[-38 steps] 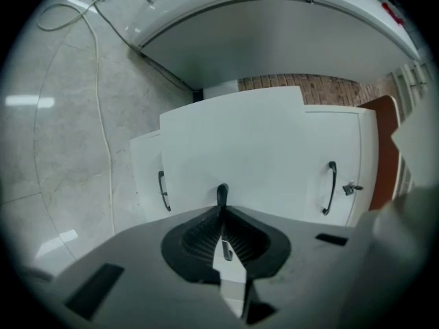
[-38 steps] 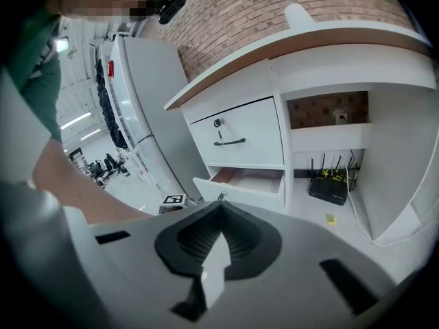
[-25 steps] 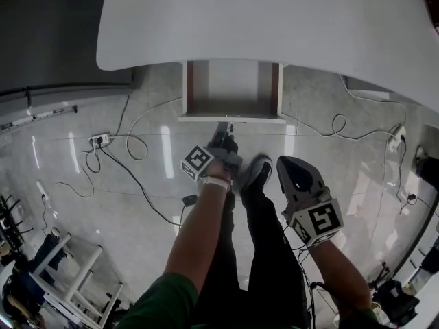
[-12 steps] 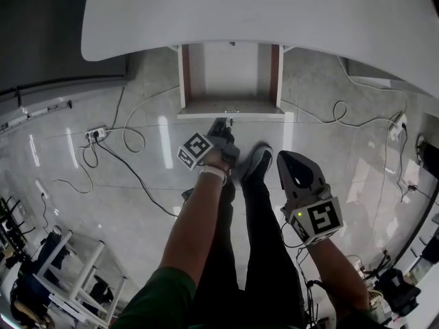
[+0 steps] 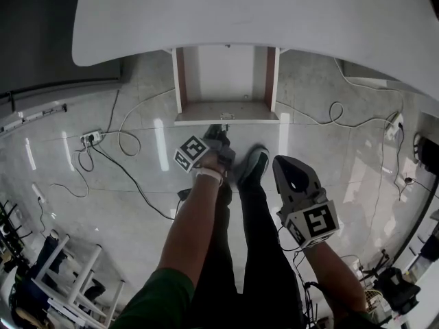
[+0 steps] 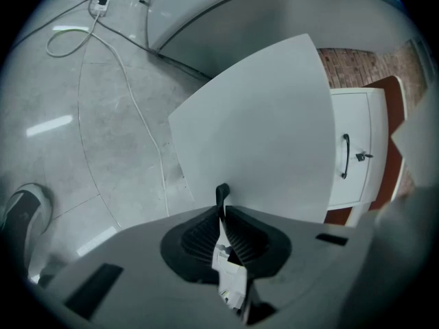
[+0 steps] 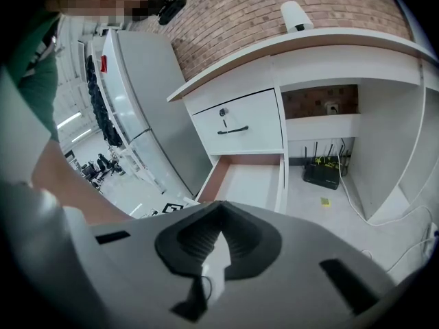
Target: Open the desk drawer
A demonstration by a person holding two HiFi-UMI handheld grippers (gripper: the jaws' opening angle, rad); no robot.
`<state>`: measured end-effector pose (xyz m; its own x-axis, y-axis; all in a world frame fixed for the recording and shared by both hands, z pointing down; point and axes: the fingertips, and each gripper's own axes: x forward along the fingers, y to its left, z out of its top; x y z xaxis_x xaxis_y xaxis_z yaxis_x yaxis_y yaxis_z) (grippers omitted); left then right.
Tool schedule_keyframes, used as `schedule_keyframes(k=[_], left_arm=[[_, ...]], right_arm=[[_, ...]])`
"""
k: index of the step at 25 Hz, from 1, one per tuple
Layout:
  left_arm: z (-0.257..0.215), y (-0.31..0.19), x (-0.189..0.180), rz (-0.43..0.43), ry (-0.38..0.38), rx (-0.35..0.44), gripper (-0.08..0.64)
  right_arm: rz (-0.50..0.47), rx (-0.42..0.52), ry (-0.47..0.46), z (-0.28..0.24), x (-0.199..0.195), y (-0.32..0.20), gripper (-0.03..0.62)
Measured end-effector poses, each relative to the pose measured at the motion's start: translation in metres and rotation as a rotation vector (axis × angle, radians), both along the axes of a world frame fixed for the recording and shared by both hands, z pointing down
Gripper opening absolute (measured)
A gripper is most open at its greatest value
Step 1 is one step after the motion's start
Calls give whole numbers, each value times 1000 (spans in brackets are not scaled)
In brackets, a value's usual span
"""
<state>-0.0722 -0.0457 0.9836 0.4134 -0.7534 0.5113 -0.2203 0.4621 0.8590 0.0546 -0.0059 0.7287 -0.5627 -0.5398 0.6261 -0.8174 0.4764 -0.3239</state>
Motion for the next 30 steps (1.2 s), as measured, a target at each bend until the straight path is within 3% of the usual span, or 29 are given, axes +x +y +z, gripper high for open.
schedule_keyframes(k=[7,12,15,20,25,30], left_arm=[[9,1,0,37,-24,-19,23],[9,3,-3,-4,-4,-38,23],[5,11,-12,-44,15,-45,26],[-19,34,-42,-31,5,-42,64],[-90,48,-82,36,-111,-8,66],[-216,24,-97,251,-338,167,64]], right_arm=[[-9,-4,-16,-1,-9,2,2],[-22,-10,-28,-4,-17,8,2],[-21,-10,-31,-8,-18,9,0],[-15,10,-30,-22,-14,3,2],[2,55,-46,-62,-19,-10,2],[4,120,-72,-126,-28,-34,1]])
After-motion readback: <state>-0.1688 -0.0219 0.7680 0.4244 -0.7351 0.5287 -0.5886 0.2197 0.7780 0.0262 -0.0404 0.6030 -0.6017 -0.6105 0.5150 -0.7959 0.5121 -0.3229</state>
